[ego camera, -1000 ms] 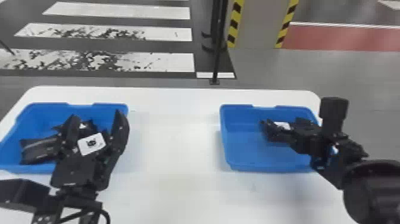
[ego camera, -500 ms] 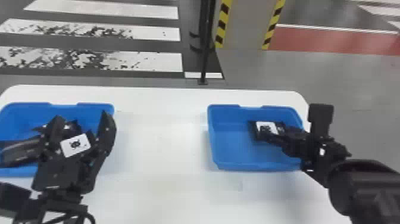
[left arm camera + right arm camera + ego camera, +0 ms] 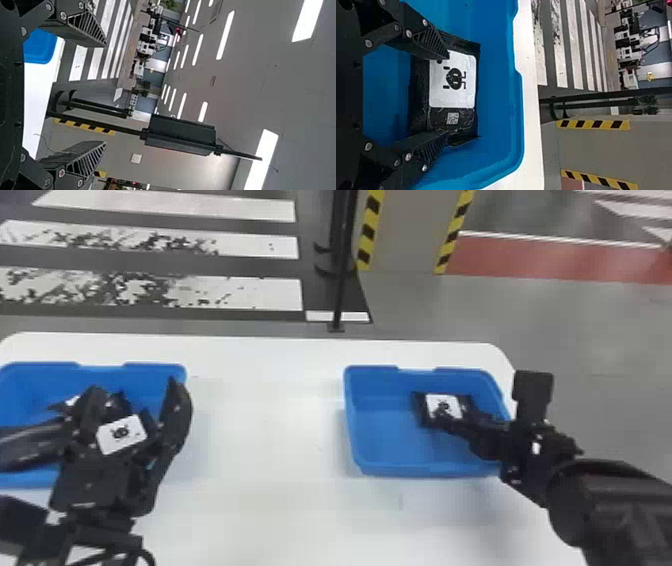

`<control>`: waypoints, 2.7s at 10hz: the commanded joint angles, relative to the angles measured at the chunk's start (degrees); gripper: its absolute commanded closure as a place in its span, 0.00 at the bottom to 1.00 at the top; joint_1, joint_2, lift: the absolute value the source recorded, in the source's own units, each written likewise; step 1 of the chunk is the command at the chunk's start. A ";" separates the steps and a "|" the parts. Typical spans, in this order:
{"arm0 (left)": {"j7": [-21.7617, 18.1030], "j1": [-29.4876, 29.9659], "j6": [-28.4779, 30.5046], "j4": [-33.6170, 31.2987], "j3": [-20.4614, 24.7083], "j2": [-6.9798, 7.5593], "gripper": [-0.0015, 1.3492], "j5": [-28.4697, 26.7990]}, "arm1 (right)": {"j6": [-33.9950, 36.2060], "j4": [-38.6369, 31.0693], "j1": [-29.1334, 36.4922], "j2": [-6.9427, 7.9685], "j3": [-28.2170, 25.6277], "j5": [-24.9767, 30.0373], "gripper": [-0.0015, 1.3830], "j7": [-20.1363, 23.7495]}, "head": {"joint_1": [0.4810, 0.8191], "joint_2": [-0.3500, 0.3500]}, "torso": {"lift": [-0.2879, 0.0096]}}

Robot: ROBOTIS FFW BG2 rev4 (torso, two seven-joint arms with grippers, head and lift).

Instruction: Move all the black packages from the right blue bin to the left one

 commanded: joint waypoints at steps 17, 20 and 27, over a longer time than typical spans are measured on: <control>-1.68 -0.56 2.19 -5.06 -7.08 2.29 0.15 9.53 | -4.25 -15.74 3.12 -2.22 15.40 -28.26 0.87 9.83 | 0.63 0.60 | 0.35; -2.56 -1.55 6.55 -5.06 -9.60 3.17 0.15 11.02 | -5.10 -14.48 0.87 -2.75 21.46 -31.69 0.87 10.27 | 0.63 0.67 | 0.35; -2.74 -1.13 9.78 -5.06 -7.54 2.64 0.70 9.53 | -5.24 -16.16 0.31 -3.45 25.91 -34.66 0.87 10.71 | 0.63 0.78 | 0.35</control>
